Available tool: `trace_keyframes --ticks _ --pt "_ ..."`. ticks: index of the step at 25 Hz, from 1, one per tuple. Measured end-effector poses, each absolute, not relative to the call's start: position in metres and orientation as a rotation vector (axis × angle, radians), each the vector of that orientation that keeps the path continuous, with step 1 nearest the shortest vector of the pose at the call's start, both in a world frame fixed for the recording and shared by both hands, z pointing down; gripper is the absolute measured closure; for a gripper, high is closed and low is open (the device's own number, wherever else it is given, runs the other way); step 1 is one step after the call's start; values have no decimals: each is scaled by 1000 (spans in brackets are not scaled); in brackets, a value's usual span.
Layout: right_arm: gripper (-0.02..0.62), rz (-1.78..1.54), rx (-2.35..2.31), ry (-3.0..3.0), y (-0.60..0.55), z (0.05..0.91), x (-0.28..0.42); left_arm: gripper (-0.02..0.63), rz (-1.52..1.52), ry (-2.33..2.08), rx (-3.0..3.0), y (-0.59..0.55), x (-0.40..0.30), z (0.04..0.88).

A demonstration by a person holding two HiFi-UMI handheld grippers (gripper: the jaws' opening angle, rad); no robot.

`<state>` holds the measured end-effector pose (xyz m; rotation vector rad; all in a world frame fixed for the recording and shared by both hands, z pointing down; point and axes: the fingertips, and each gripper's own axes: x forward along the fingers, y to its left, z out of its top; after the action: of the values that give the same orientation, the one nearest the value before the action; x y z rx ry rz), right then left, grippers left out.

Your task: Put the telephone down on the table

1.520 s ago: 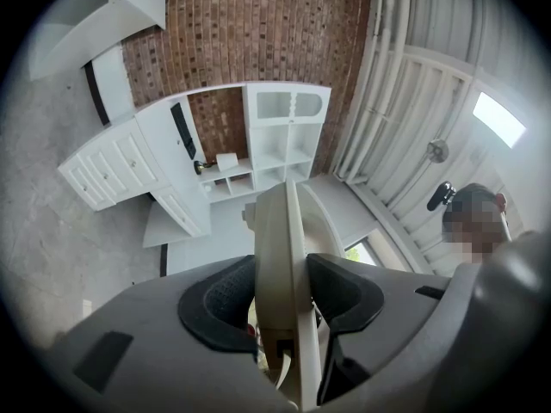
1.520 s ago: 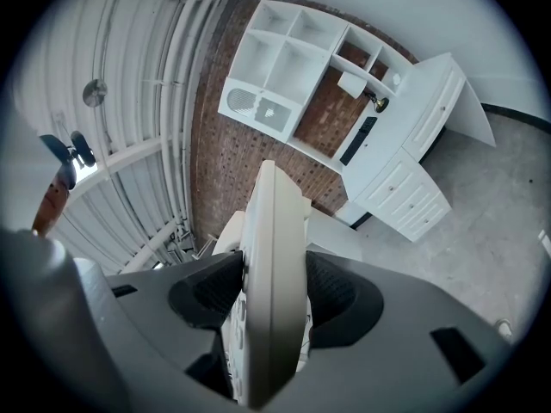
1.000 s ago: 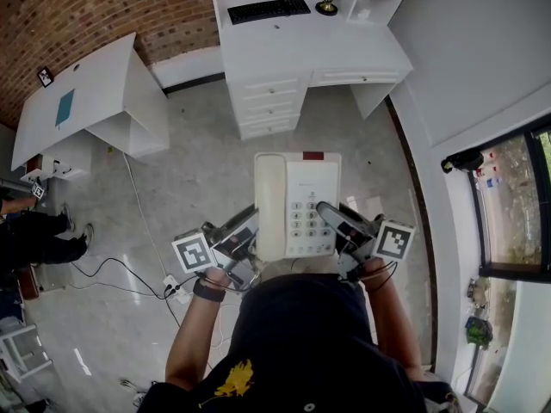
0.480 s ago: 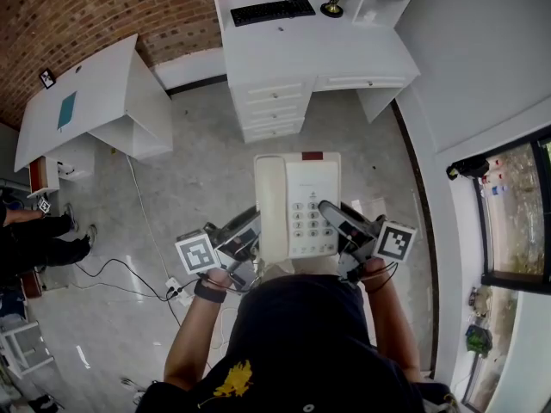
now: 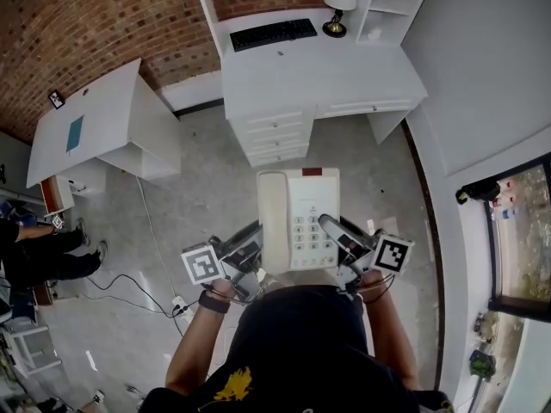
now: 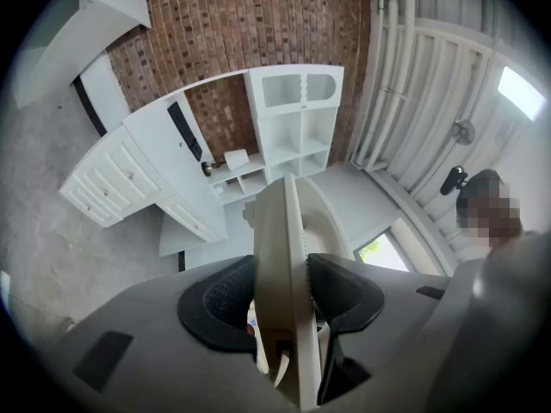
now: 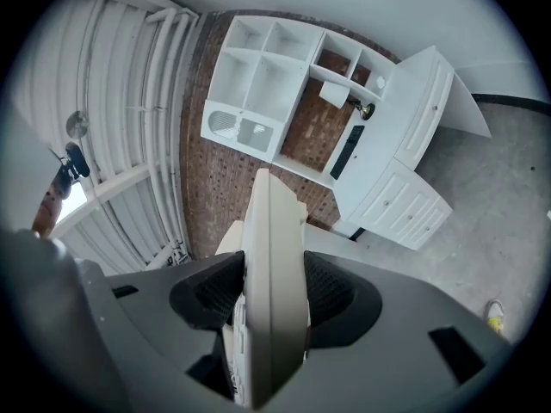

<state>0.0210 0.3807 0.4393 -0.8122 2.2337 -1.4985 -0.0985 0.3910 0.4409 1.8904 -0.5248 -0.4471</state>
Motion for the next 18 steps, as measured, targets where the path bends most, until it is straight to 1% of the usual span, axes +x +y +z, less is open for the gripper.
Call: trace_keyframes --ticks 18 --pt "386 -1468 -751 2217 287 444 133 405 -377 -555 1915 303 13 442"
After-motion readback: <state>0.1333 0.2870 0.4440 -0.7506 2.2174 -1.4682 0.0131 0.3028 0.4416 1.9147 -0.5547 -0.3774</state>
